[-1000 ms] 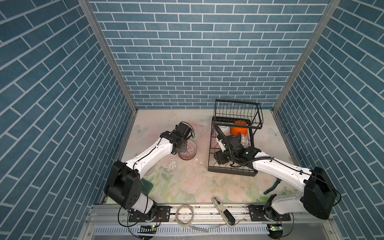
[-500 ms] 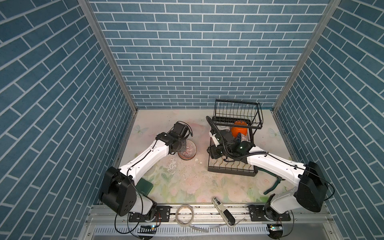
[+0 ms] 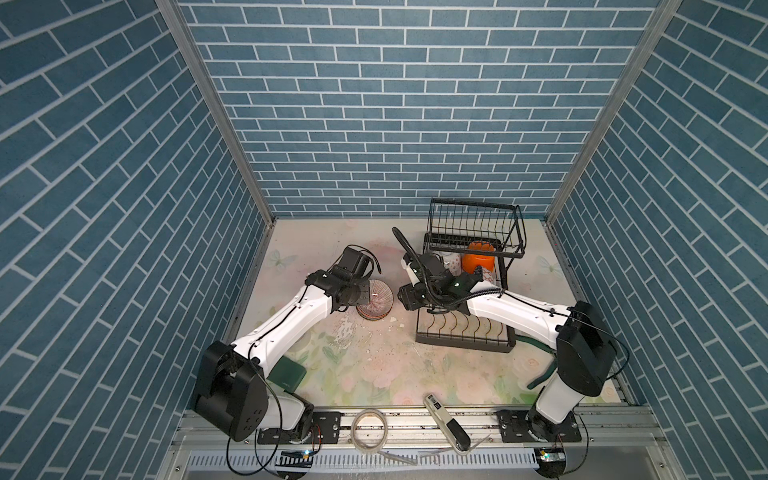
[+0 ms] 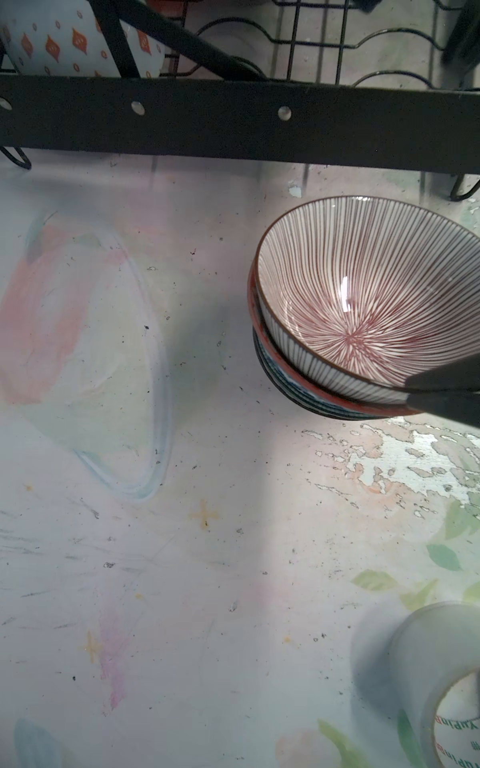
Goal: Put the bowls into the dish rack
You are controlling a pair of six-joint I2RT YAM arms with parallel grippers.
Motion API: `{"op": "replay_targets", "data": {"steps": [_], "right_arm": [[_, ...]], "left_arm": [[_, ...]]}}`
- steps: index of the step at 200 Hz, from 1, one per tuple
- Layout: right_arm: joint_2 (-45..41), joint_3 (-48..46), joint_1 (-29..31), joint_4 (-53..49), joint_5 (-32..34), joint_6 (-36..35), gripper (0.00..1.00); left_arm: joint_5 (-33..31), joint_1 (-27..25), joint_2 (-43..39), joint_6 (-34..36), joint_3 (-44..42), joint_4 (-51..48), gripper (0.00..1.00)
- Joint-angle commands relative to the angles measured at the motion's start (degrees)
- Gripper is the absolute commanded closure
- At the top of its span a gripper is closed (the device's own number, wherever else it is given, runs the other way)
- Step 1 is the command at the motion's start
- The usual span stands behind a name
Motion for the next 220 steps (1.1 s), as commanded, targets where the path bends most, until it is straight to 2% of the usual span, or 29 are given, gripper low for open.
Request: {"op": "replay_targets", "data": {"steps": [1, 107, 220], "right_arm": [[2.51, 4.83, 0.42, -0.16, -0.3, 1.36, 0.41], [11.3, 13.78, 0.55, -5.09, -1.33, -0.94, 0.43], [15.61, 18.63, 1.03, -8.09, -0.51, -1.9, 0.65]], "left_arm": [[2.42, 0.65, -1.2, 0.09, -1.28, 0.92, 1.0], [2.77, 1.45, 1.11, 0.04, -4.23, 3.04, 1.0], [3.65, 1.68, 1.89, -0.08, -5.19, 4.27, 1.0]]}}
